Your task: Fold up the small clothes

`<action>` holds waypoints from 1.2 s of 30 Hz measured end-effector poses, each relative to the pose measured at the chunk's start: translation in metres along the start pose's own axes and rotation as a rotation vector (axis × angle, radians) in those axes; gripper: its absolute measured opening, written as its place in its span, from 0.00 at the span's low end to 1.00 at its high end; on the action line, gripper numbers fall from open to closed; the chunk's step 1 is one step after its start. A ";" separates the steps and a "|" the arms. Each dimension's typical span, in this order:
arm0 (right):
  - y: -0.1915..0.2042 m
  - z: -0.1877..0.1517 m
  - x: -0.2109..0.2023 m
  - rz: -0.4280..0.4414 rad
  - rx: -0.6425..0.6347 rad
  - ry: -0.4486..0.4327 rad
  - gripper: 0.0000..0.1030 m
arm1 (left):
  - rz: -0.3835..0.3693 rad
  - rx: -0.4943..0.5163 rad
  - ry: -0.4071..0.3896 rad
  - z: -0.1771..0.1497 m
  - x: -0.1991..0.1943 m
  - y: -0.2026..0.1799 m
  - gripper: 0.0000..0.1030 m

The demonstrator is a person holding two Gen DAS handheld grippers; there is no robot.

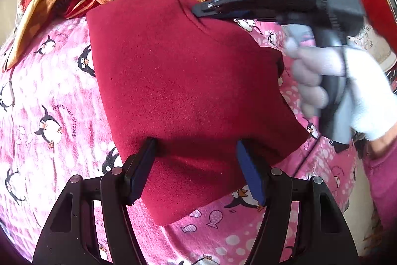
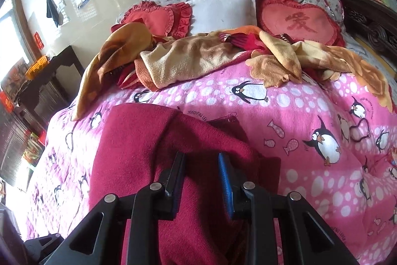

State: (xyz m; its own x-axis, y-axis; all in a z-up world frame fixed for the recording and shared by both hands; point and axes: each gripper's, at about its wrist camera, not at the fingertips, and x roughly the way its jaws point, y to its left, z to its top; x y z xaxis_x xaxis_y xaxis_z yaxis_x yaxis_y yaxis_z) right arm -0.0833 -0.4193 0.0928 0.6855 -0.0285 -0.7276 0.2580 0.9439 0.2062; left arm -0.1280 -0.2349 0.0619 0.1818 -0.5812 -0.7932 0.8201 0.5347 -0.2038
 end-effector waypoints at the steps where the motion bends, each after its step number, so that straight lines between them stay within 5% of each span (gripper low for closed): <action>1: 0.002 -0.001 -0.006 0.002 -0.001 0.004 0.24 | 0.001 -0.001 0.001 0.000 0.000 0.000 0.65; 9: 0.025 -0.042 -0.053 0.032 -0.085 0.005 0.25 | -0.006 -0.008 -0.010 -0.003 -0.001 0.002 0.64; 16: 0.020 -0.089 -0.045 -0.080 -0.164 0.076 0.25 | -0.055 -0.065 -0.009 -0.003 -0.010 0.010 0.64; 27: 0.016 -0.087 -0.048 -0.070 -0.121 0.060 0.26 | -0.019 -0.102 -0.025 -0.001 -0.021 0.023 0.64; 36: 0.015 -0.097 -0.047 -0.095 -0.118 0.091 0.40 | -0.007 -0.111 -0.024 0.000 -0.021 0.027 0.64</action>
State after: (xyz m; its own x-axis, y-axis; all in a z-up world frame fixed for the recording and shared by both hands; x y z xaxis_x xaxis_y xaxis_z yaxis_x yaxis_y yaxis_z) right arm -0.1776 -0.3715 0.0669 0.5959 -0.0949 -0.7974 0.2333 0.9706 0.0588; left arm -0.1097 -0.2079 0.0730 0.1906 -0.5992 -0.7776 0.7565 0.5944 -0.2726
